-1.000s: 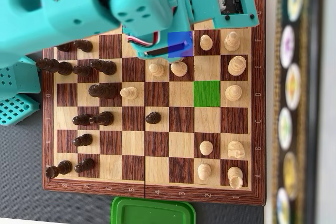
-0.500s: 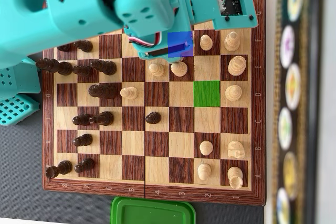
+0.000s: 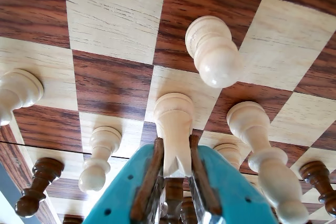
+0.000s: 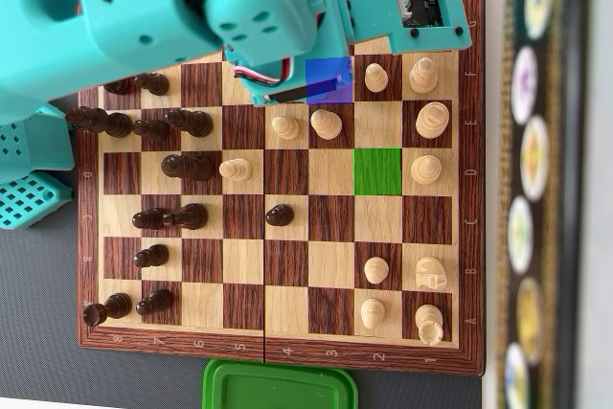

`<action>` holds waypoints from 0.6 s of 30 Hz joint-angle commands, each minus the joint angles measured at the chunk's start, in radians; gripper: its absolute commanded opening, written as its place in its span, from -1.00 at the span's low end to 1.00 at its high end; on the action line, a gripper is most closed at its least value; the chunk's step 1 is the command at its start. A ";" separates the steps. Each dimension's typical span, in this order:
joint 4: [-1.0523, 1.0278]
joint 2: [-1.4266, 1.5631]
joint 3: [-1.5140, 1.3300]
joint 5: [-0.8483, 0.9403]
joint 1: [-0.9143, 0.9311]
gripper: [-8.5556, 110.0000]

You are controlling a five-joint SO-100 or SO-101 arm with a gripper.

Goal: Play chess

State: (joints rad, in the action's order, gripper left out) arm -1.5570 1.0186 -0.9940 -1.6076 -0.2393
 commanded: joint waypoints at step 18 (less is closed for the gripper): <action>0.003 0.199 0.014 0.005 0.005 -0.80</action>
State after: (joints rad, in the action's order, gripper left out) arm -1.5570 1.1490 -0.9956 -1.6076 -0.2393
